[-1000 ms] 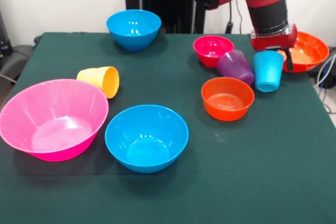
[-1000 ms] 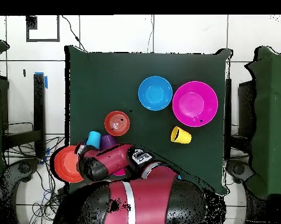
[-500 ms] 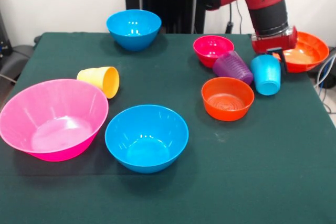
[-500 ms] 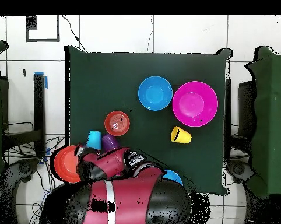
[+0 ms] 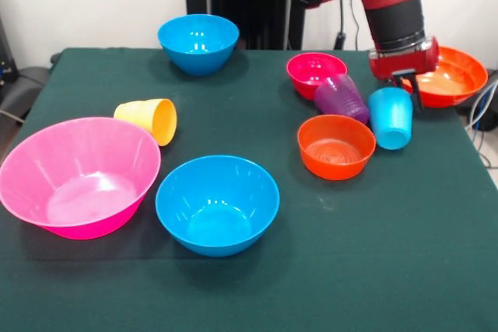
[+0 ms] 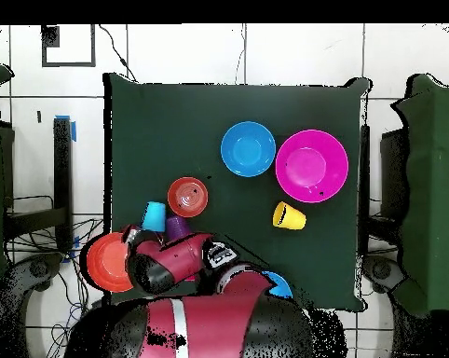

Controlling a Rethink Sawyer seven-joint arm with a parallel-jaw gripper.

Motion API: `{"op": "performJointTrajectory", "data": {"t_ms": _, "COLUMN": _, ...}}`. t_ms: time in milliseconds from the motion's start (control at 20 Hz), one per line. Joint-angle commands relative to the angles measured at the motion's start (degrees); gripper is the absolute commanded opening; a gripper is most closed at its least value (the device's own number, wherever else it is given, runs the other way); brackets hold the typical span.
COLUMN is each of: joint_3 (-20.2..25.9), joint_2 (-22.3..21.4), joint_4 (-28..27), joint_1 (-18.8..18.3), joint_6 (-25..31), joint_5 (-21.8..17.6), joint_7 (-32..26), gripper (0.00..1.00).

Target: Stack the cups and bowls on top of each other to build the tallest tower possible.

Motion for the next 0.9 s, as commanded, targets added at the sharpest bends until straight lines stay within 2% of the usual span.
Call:
{"op": "performJointTrajectory", "data": {"t_ms": 50, "joint_3": 9.4, "joint_2": -11.7, "joint_4": 3.1, "joint_1": -7.8, "joint_6": 21.6, "joint_5": 5.1, "joint_7": -1.5, "gripper": 0.0}}
{"op": "performJointTrajectory", "data": {"t_ms": 200, "joint_3": 11.8, "joint_2": -19.7, "joint_4": 3.6, "joint_1": -8.8, "joint_6": 33.5, "joint_5": 11.7, "joint_7": -2.5, "gripper": 0.0}}
{"op": "performJointTrajectory", "data": {"t_ms": 300, "joint_3": 11.5, "joint_2": -22.2, "joint_4": 1.2, "joint_1": -8.1, "joint_6": 40.4, "joint_5": 14.2, "joint_7": -3.6, "gripper": 0.0}}
{"op": "performJointTrajectory", "data": {"t_ms": 350, "joint_3": 10.6, "joint_2": -22.5, "joint_4": -0.4, "joint_1": -7.3, "joint_6": 41.9, "joint_5": 14.3, "joint_7": -3.7, "gripper": 0.0}}
{"op": "performJointTrajectory", "data": {"t_ms": 550, "joint_3": 8.5, "joint_2": -20.9, "joint_4": -7.3, "joint_1": -5.3, "joint_6": 47.0, "joint_5": 13.8, "joint_7": -3.8, "gripper": 0.0}}
{"op": "performJointTrajectory", "data": {"t_ms": 750, "joint_3": 7.5, "joint_2": -19.0, "joint_4": -11.0, "joint_1": -5.0, "joint_6": 50.0, "joint_5": 13.7, "joint_7": -2.5, "gripper": 0.0}}
{"op": "performJointTrajectory", "data": {"t_ms": 800, "joint_3": 7.4, "joint_2": -18.5, "joint_4": -11.6, "joint_1": -5.0, "joint_6": 50.8, "joint_5": 14.0, "joint_7": -2.2, "gripper": 0.0}}
{"op": "performJointTrajectory", "data": {"t_ms": 900, "joint_3": 7.1, "joint_2": -17.1, "joint_4": -12.9, "joint_1": -4.9, "joint_6": 56.2, "joint_5": 16.8, "joint_7": -0.3, "gripper": 0.0}}
